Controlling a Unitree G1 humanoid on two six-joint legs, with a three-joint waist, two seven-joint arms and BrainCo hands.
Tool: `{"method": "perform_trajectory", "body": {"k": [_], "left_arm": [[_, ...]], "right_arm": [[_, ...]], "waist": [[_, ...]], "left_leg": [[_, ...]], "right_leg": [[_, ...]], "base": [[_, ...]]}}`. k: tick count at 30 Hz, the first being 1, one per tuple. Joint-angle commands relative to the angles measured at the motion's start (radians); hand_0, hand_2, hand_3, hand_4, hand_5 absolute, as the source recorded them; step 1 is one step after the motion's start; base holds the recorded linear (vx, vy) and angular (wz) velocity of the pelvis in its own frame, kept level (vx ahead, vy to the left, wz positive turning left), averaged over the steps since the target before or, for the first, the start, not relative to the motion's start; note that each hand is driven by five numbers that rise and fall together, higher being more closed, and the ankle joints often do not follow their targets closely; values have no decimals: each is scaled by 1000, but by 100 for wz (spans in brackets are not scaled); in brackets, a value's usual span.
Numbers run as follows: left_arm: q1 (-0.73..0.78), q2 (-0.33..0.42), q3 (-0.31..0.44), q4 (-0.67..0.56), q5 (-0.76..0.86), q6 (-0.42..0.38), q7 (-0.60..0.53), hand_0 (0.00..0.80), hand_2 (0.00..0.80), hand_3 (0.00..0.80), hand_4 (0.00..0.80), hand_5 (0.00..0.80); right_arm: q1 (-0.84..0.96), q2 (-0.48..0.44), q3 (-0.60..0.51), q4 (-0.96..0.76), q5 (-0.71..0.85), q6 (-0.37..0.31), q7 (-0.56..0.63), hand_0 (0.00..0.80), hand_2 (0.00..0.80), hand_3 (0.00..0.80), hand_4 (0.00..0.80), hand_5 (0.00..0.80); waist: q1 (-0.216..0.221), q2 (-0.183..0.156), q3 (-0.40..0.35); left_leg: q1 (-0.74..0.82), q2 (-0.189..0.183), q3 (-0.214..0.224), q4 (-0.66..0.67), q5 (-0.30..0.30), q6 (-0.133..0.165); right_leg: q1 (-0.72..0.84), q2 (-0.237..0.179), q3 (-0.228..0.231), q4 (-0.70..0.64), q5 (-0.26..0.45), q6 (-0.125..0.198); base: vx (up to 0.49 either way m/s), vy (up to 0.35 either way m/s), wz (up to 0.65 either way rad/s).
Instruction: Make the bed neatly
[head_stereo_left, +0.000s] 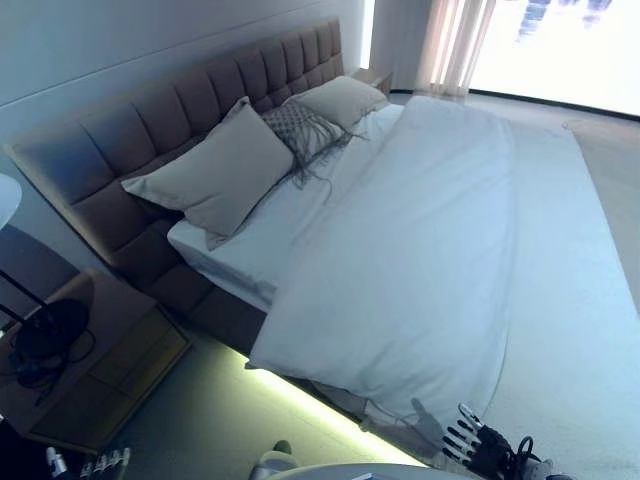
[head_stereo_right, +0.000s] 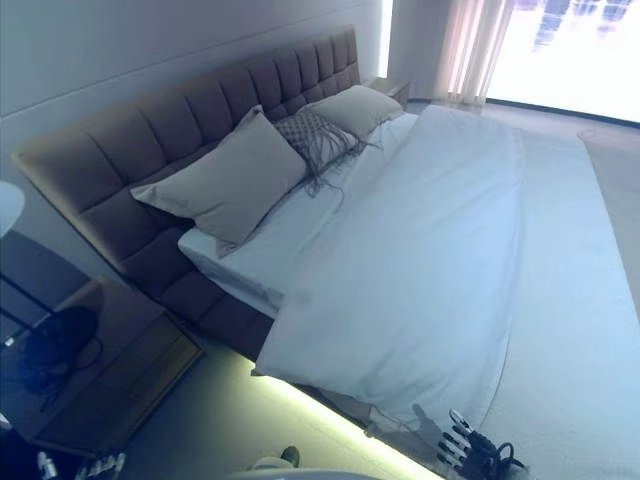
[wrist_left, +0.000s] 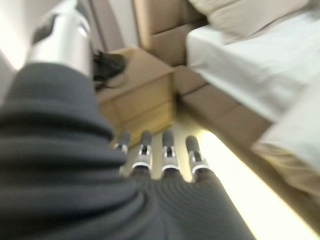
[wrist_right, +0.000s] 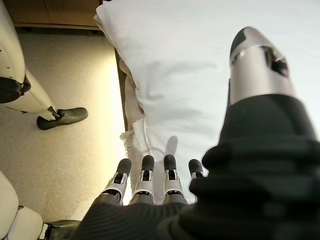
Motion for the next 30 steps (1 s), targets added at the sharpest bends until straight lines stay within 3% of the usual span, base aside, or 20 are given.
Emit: {"method": "perform_trajectory", "body": {"k": [1,4,6,13,22,30], "left_arm": [[-54,-38,-77,4,158,-83,-40,0,0,0,0,0],[-64,-40,-138,28,320,-194,44,0,0,0,0,0],[-82,-36,-226,56,512,-291,68,0,0,0,0,0],[-111,-51,-496,46,901,-440,215,0,0,0,0,0],[-162,-137,-725,26,1154,-440,281,0,0,0,0,0],[-183,-215,-818,18,1179,-368,268,0,0,0,0,0]], "right_arm": [[-67,24,-29,9,-27,-14,10,0,0,0,0,0],[-83,20,-4,4,-39,-14,20,0,0,0,0,0],[-93,18,30,-12,-59,-24,25,0,0,0,0,0],[-79,14,140,-59,-144,-78,76,0,0,0,0,0],[11,131,131,-11,4,-103,-34,0,0,0,0,0],[9,170,114,57,-42,-136,-197,0,0,0,0,0]], "waist": [[16,-28,35],[9,-27,34],[-3,-27,32],[-51,-23,30],[-152,-12,29],[-204,-5,33]], "left_leg": [[37,-6,37,-2,-88,24],[44,-5,47,-2,-89,26],[47,-5,55,-2,-87,29],[51,-3,94,-2,-77,36],[75,11,151,-2,-84,42],[118,26,191,-2,-97,42]], "right_leg": [[-30,-68,28,-1,3,7],[-29,-67,34,-1,7,6],[-33,-68,40,-1,14,6],[-55,-72,67,-1,42,13],[-76,-68,132,-1,58,16],[-81,-56,194,-1,59,9]], "base": [[-2,-43,-3],[-1,-34,-7],[-15,-39,-8],[-41,-41,-11],[-29,-18,-18],[8,-11,-30]]}}
